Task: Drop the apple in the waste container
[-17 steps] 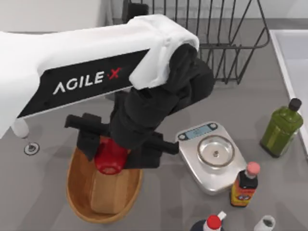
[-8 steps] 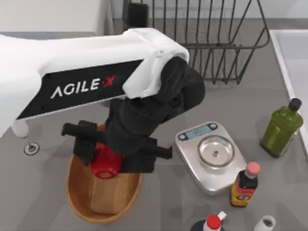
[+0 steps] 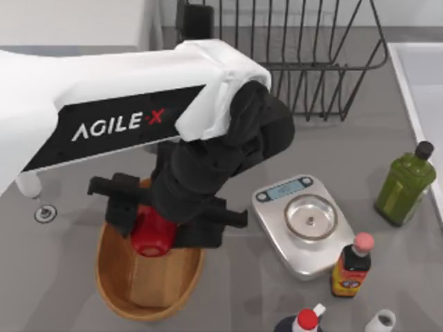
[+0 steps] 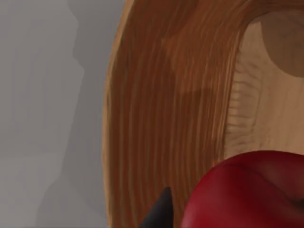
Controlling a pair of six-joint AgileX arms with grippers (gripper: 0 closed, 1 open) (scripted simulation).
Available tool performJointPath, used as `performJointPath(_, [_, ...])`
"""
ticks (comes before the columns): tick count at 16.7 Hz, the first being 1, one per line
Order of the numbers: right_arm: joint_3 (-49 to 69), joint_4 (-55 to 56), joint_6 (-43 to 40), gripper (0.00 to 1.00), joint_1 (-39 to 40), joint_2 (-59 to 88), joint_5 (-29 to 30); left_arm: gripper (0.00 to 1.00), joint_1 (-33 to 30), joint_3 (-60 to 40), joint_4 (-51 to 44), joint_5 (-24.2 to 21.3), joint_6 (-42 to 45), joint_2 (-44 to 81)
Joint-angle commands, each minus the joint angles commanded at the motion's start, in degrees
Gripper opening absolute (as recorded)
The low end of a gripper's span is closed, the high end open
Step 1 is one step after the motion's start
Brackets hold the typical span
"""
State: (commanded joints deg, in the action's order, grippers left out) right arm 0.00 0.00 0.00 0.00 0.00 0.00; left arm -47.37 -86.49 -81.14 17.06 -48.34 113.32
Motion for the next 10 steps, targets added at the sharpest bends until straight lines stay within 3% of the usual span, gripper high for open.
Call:
performJointPath(4, [0.0, 0.0, 0.0, 1.0, 0.0, 0.0, 0.0, 0.98, 0.0, 0.0, 0.0, 0.0, 0.0, 0.0])
performJointPath(10, [0.0, 0.0, 0.0, 1.0, 0.0, 0.0, 0.0, 1.0, 0.0, 0.0, 0.0, 0.0, 0.0, 0.0])
